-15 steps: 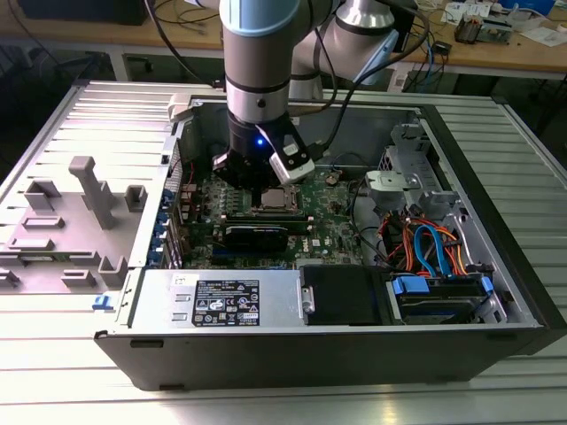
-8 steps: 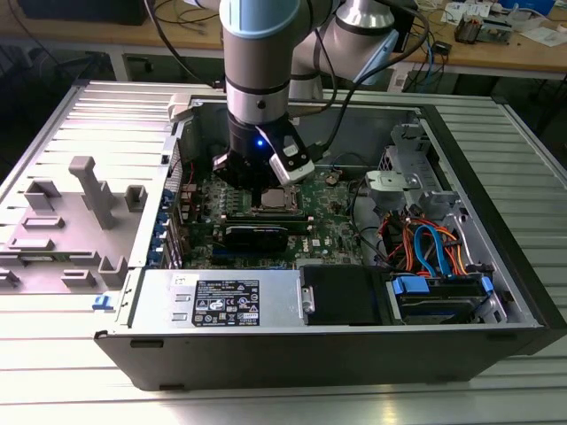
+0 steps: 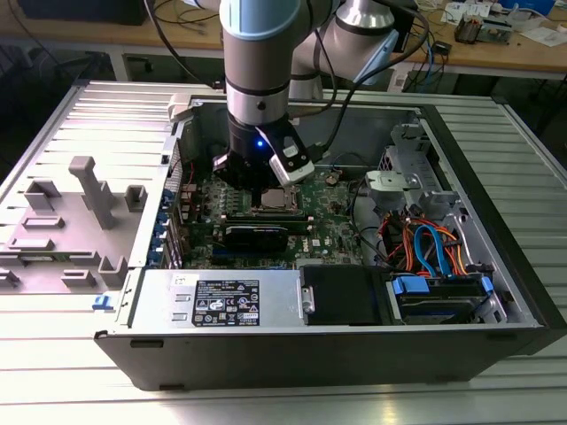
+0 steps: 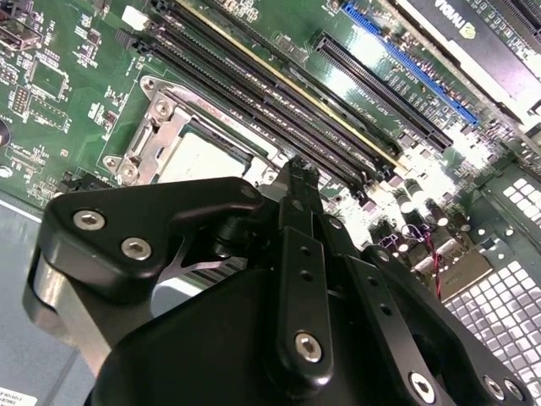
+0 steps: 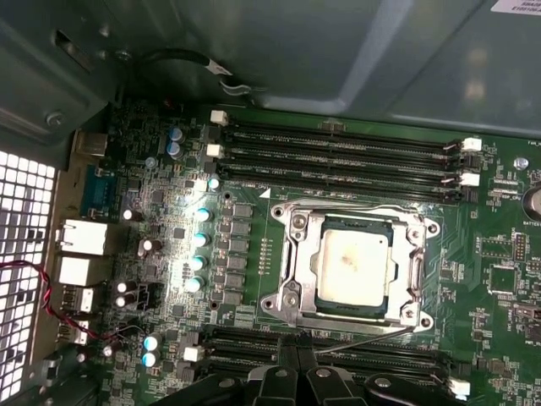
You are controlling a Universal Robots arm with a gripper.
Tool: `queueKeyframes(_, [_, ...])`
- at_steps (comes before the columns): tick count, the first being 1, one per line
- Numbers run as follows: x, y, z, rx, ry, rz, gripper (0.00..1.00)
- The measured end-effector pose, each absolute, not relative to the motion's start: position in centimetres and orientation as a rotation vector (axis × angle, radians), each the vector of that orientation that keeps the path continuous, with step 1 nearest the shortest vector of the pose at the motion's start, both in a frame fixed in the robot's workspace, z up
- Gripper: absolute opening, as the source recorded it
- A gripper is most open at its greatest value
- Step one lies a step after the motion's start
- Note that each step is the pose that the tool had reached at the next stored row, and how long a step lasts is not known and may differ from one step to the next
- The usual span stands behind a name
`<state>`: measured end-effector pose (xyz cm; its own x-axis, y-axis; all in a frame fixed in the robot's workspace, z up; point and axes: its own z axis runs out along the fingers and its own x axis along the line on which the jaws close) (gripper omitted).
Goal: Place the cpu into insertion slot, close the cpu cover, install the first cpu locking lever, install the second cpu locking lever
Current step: 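Install the second cpu locking lever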
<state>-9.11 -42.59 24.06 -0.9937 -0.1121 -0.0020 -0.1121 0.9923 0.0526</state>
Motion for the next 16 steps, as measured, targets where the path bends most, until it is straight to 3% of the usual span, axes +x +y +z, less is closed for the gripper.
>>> queueKeyframes(16, [-9.11, -42.59, 23.77, 0.177, -3.135, -0.103, 0.11])
